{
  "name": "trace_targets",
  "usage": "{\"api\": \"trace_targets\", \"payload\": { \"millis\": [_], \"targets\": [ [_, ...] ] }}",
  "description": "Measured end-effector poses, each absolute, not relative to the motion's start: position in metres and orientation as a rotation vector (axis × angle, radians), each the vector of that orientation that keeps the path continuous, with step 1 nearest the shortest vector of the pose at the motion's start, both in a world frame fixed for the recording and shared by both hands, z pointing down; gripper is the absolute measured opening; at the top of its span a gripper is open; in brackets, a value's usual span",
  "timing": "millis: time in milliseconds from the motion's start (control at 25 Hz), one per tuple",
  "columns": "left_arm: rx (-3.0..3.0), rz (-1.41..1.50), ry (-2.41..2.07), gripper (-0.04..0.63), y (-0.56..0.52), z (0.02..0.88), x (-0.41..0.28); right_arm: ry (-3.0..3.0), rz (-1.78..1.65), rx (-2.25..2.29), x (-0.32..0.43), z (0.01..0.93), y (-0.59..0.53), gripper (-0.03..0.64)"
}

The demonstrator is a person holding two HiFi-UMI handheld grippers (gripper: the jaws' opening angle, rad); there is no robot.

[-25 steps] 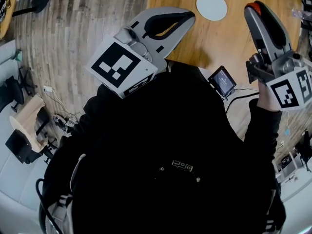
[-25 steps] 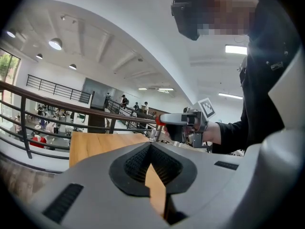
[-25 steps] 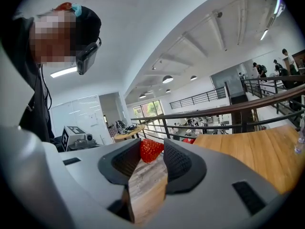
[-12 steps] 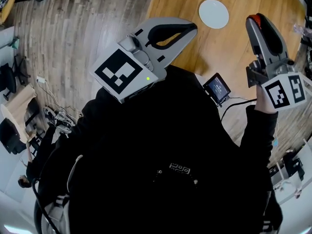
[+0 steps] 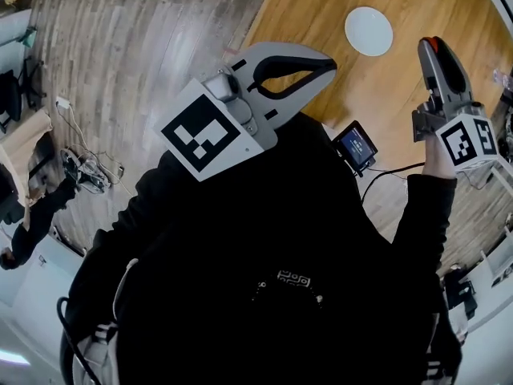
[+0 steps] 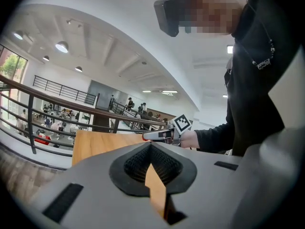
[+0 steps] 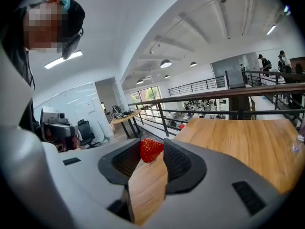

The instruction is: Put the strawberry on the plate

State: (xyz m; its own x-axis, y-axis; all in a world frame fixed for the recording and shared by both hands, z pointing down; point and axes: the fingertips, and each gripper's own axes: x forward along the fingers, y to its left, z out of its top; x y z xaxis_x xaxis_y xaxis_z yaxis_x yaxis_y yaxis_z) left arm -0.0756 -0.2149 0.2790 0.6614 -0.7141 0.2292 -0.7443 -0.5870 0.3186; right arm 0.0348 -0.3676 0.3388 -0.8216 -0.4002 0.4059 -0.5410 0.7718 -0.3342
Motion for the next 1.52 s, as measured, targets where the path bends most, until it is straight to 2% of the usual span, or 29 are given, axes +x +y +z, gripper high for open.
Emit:
{"api": "trace_targets", "payload": {
  "millis": [840, 1200, 1520],
  "targets": [
    [2.425, 0.115, -1.253, -0.003, -0.195, 0.293, -0.074, -2.46, 0.707, 0.692, 0.054, 0.467, -0.389, 0.158],
    [2.371, 0.091, -1.301, -0.003, -0.19, 0.292, -0.097, -2.358, 0.681, 0.631, 0.032, 0.512, -0.393, 0.158],
    [2.341, 0.112, -1.321, -0.003, -0.185, 0.306, -0.097, -2.193, 0.645, 0.592, 0.041, 0.601, -0.39, 0.158]
  ]
}}
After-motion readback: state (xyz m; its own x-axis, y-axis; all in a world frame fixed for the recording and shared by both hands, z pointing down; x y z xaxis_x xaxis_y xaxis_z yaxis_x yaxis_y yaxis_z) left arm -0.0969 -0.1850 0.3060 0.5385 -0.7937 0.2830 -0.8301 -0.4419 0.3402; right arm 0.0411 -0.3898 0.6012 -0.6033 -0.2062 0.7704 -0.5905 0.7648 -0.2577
